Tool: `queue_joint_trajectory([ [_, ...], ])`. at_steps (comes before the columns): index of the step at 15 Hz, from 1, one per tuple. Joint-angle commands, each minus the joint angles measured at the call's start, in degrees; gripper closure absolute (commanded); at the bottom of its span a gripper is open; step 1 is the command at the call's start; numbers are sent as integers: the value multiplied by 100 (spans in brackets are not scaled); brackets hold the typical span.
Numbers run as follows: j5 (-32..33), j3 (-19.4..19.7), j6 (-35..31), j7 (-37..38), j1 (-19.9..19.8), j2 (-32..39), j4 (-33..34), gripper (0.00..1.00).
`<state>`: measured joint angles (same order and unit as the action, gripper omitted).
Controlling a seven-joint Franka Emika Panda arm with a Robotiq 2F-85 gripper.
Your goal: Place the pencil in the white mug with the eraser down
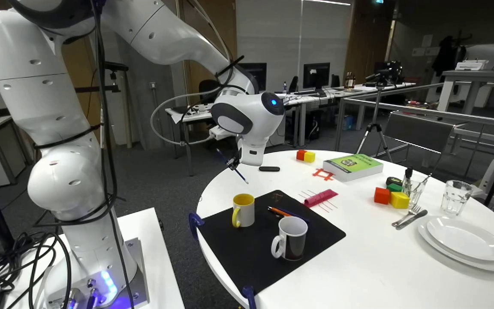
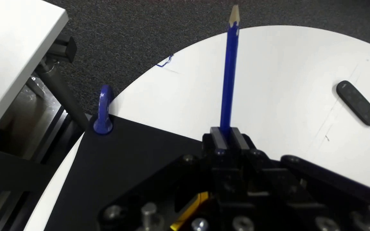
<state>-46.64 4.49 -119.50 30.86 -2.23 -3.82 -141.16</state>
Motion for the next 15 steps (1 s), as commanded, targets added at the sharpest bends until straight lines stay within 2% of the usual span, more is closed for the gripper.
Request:
queue_joint_trajectory([
  [1, 2, -59, 12, 2, -65, 1, 6, 92],
  [2, 2, -59, 12, 2, -65, 1, 6, 98],
  [15, -196, 270, 1368, -1077, -391, 730, 373, 98],
])
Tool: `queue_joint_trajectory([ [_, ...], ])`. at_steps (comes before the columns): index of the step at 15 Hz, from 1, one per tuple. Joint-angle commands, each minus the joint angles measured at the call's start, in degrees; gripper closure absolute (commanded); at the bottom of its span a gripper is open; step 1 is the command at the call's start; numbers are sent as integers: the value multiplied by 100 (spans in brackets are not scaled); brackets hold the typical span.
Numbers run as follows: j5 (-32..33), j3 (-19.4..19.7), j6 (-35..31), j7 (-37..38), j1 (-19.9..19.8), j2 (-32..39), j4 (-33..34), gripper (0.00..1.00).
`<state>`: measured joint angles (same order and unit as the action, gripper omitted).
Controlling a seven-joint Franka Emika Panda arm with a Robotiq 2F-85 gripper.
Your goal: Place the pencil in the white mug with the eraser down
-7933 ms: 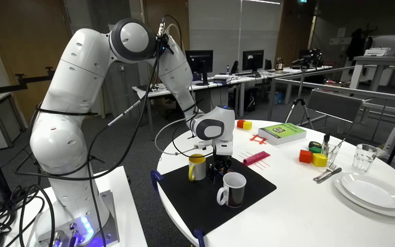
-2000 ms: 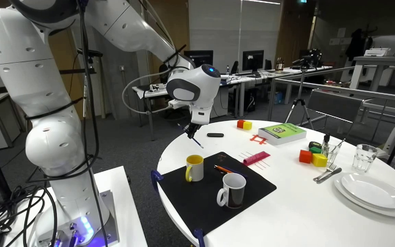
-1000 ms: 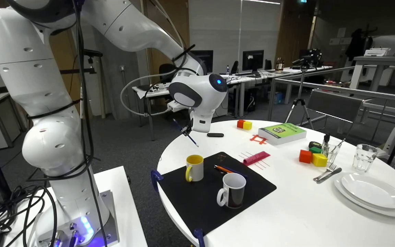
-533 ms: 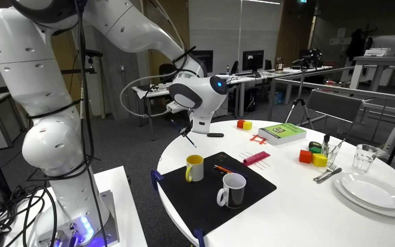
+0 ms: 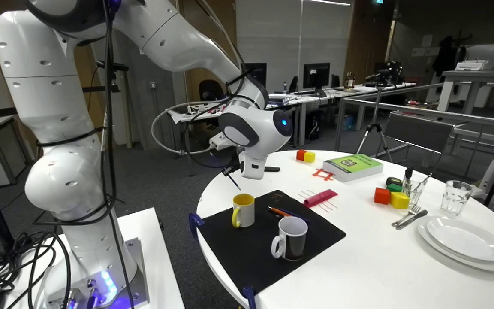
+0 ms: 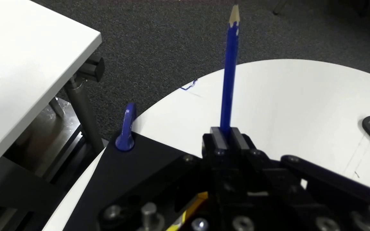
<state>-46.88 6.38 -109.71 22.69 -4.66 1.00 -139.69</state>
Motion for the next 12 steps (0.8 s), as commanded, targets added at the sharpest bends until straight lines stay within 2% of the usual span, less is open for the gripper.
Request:
queue_joint_trajectory([
  [1, -171, 95, 418, -277, -163, 328, 270, 98],
  [12, -177, 46, 741, -235, -170, 1498, 1258, 98],
])
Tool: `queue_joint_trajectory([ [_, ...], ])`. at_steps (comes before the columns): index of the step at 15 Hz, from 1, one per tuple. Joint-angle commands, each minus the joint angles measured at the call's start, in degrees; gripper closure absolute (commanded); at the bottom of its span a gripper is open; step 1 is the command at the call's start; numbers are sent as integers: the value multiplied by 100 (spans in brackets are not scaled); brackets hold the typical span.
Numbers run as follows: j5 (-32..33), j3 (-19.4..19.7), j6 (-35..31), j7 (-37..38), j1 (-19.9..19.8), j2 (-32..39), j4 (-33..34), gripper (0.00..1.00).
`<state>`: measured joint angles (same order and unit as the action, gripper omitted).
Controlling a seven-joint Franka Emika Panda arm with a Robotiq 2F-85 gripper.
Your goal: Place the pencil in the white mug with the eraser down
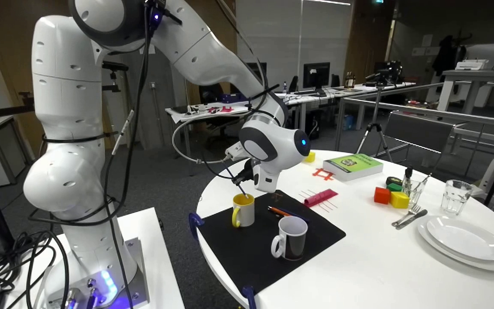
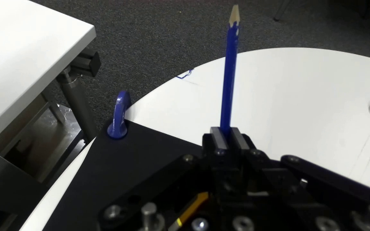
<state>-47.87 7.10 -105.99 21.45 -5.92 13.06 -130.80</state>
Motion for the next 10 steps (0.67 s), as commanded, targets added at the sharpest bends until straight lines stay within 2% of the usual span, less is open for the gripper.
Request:
queue_joint_trajectory([
  [1, -84, -31, 434, -109, -47, 375, 452, 98],
  [10, 15, -39, 977, -9, -20, 894, 974, 98],
])
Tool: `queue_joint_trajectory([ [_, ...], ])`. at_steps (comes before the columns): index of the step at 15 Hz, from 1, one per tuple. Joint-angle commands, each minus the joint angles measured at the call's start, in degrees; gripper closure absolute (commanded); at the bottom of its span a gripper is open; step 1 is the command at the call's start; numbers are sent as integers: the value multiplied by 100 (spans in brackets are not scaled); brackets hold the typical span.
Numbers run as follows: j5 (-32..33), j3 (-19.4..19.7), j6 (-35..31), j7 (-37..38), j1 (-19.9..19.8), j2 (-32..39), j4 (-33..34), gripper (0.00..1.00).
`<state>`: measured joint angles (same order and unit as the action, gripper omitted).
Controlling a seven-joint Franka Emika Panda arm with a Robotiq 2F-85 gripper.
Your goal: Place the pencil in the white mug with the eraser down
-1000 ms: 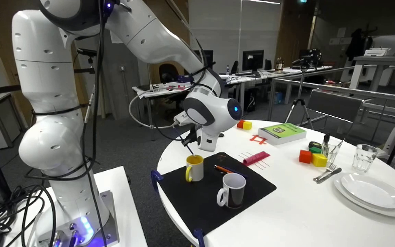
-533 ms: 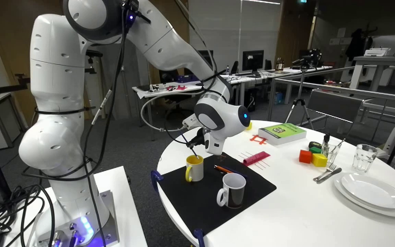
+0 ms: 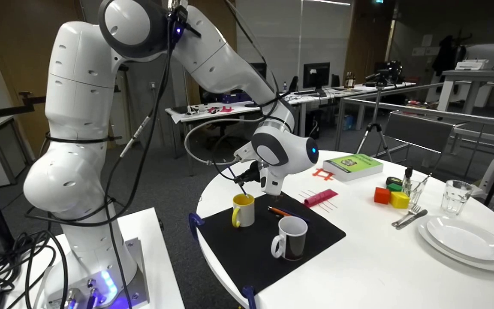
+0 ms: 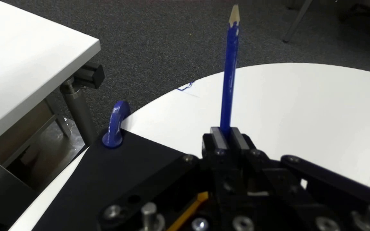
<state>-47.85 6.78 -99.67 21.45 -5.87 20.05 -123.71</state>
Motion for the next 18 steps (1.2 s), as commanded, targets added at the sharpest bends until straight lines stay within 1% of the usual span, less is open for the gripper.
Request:
queue_joint_trajectory([
  [1, 43, -5, 398, 8, -17, 267, 320, 98],
  [9, 210, 20, 789, 183, 25, 781, 721, 98],
  [18, 379, 87, 760, 314, 42, 1070, 918, 98],
])
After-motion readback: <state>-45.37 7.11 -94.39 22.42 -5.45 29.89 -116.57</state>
